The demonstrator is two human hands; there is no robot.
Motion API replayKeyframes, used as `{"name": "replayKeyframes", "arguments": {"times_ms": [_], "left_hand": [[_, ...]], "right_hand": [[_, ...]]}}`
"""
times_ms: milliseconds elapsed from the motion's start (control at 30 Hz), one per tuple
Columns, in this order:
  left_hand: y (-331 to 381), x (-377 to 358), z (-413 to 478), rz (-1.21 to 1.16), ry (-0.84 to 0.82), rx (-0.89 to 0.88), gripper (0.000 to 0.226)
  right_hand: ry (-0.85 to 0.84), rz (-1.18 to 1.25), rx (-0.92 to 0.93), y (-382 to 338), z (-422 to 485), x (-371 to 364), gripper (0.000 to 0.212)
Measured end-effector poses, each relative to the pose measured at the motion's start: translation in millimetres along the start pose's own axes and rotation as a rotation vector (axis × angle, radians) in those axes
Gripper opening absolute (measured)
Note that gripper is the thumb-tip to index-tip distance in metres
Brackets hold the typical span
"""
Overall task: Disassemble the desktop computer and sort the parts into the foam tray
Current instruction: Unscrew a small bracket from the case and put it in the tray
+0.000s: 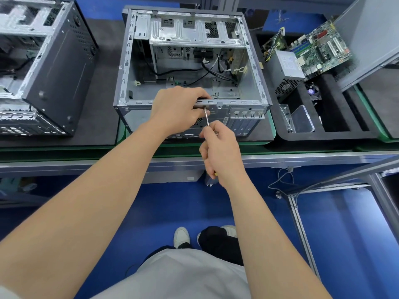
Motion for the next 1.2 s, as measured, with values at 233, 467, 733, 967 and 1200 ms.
{"name": "replayKeyframes", "arguments": {"times_ms": [233, 467, 733, 967, 1200], "left_hand": [[0, 0, 1, -0.008, -0.009, 0.006, 0.033], [0, 1, 2, -0.028, -0.024, 0.034, 0.032], [0, 0, 2, -0.017, -0.012, 0.025, 0.032], [-2, -1, 2, -0.011, -0.017, 0.021, 0.032], [-2, -2, 3, -0.005, -0.024, 0.021, 0.033]], "right_hand": [[0.389, -0.885, 0.05, -7, -4, -15, 0.014], [0.098, -0.044, -0.201, -9, 1, 2, 0.042], [-0.457, 1.139, -0.276, 2, -3, 4, 0.024], [-0.496, 1.43, -0.178, 6, -1, -14, 0.024], [0.027, 0.079, -0.049, -2, -2, -3, 0.024]]}}
Point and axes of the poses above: each hand's wrist, its own z-axis towards the middle knuckle, its own x-axis out of the back of the hand, y = z × x, the point moved 2 cm from there along z, towards the middle knuckle, and after that the axes turned 11 degrees about -y, right-handed, at the moved point
